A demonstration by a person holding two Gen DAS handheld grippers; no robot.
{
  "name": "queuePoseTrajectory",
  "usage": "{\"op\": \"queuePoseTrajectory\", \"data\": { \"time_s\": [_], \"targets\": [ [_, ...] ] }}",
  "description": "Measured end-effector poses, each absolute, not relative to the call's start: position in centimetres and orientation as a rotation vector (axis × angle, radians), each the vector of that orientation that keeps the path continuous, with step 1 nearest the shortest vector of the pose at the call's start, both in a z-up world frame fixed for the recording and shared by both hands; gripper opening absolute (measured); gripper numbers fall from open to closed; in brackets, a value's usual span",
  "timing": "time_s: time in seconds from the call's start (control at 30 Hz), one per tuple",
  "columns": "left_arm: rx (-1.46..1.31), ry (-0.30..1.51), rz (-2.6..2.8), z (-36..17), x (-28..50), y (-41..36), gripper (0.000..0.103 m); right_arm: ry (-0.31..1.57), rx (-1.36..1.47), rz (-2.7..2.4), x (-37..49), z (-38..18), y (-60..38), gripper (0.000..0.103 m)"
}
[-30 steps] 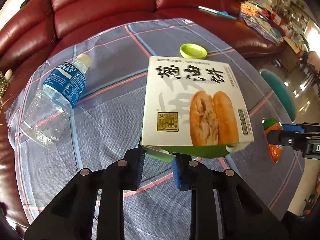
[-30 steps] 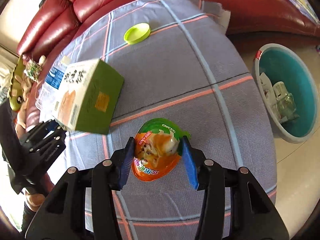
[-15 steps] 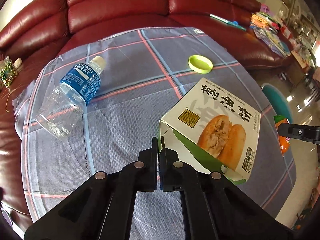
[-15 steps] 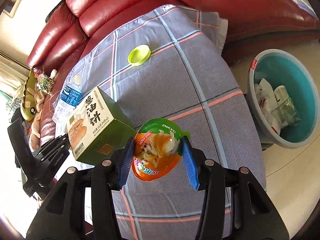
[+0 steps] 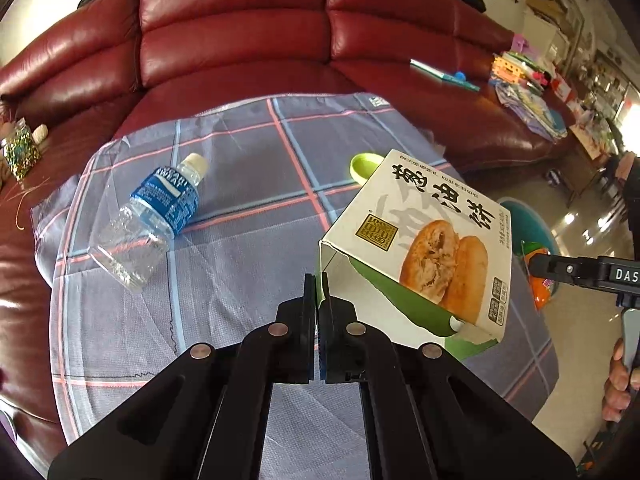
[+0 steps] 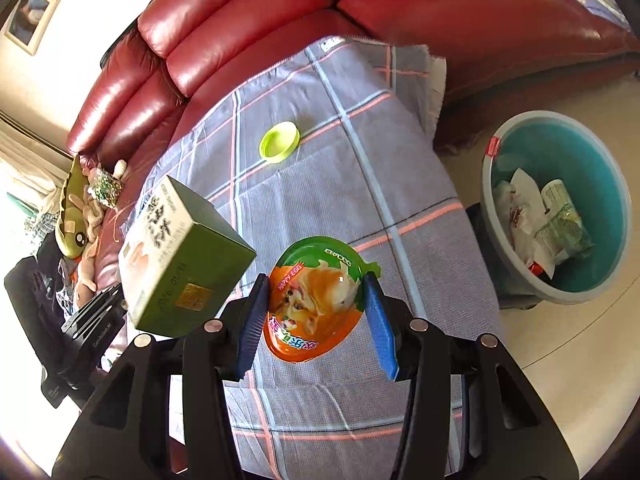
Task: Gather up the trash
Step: 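Carry box and jelly cup over the teal bin and open both tools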
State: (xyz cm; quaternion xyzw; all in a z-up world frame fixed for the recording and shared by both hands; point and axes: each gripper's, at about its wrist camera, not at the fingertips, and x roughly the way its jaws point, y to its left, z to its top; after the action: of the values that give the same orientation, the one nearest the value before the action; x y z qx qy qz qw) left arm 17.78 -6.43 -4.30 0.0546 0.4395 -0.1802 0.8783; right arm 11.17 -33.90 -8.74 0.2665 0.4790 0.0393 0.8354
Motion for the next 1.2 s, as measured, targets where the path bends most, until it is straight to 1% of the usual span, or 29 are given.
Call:
{"op": "queuePoseTrajectory", "data": {
  "time_s": [0.3, 0.6, 0.77, 1.03, 1.13, 1.17, 1.2],
  "targets": [
    [0.171, 0.874, -0.465, -2.4, 17.1, -12.9, 0.002, 0.903, 0.626, 0.021, 8.8, -5.7, -39.5, 0.045],
    [0.260, 0.874, -0.550, -2.8, 17.1, -21.6, 0.002, 0.785, 0.686, -0.090, 5.1, -3.5, -48.1, 0.045],
    [0.305, 0.880, -0.592, -3.4, 17.3, -26.3, 0.002, 0.783, 0.708, -0.153, 4.0, -4.5, -52.2, 0.046],
    [0.355, 0.905, -0.616, -5.0, 18.2, -30.9, 0.002, 0.850, 0.752, -0.211, 4.8, -8.9, -56.6, 0.047],
    [0.362, 0.918, -0.618, -5.5, 18.8, -31.9, 0.002, 0.892, 0.773, -0.204, 5.9, -10.6, -57.6, 0.049],
    [0.365, 0.920, -0.619, -5.7, 19.0, -32.3, 0.002, 0.904, 0.786, -0.197, 6.2, -11.0, -57.8, 0.061],
    [0.367, 0.922, -0.620, -5.9, 19.2, -32.6, 0.002, 0.909, 0.795, -0.203, 6.5, -11.4, -58.1, 0.068]
  ]
}}
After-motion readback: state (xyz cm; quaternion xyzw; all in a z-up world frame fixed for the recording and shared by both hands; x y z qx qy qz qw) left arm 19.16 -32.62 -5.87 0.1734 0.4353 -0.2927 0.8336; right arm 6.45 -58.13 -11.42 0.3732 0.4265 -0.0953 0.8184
